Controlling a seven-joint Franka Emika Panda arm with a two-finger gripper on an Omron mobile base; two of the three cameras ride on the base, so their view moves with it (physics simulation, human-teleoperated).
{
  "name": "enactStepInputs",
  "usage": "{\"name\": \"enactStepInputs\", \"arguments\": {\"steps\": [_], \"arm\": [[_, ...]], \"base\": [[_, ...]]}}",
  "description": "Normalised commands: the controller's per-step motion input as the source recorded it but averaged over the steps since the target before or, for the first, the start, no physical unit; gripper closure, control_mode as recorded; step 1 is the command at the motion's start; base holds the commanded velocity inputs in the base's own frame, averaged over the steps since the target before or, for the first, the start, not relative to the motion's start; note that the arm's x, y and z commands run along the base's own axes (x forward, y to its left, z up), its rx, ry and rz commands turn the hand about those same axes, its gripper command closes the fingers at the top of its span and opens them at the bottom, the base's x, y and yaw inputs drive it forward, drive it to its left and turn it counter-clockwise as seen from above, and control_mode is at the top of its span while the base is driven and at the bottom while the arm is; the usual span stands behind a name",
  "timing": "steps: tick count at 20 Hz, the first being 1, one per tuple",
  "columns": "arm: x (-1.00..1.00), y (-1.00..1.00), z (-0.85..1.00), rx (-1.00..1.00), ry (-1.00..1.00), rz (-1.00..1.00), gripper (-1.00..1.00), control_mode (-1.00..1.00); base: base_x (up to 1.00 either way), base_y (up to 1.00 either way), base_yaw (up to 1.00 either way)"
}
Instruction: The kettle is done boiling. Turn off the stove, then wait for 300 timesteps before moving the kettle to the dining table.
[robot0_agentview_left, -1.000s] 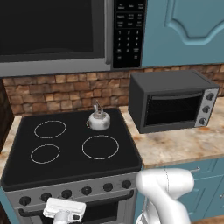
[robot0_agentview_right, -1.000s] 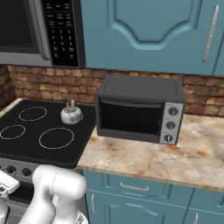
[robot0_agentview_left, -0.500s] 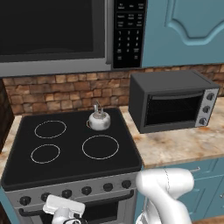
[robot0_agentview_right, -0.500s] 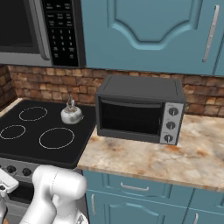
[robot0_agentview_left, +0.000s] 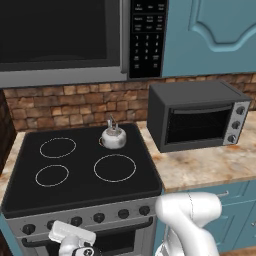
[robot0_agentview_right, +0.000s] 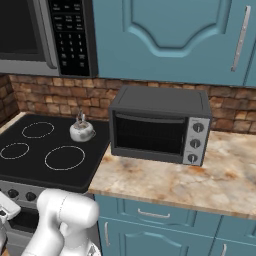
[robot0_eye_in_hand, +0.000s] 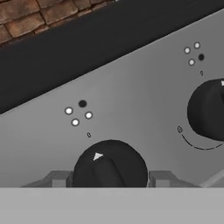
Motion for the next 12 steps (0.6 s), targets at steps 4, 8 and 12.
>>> {"name": "enactStepInputs", "arguments": {"steps": [4,8,12], "arm": [[-0.01,0.00,-0.07,0.11,-0.01,0.00,-1.00,-1.00],[-0.27,0.00,0.00,0.07,-0.09,0.00,-1.00,-1.00],[-0.38,0.10,0.00,0.03,-0.11,0.00,-1.00,-1.00]], "base": [[0.00,0.00,0.00],[0.00,0.00,0.00],[0.00,0.00,0.00]]}}
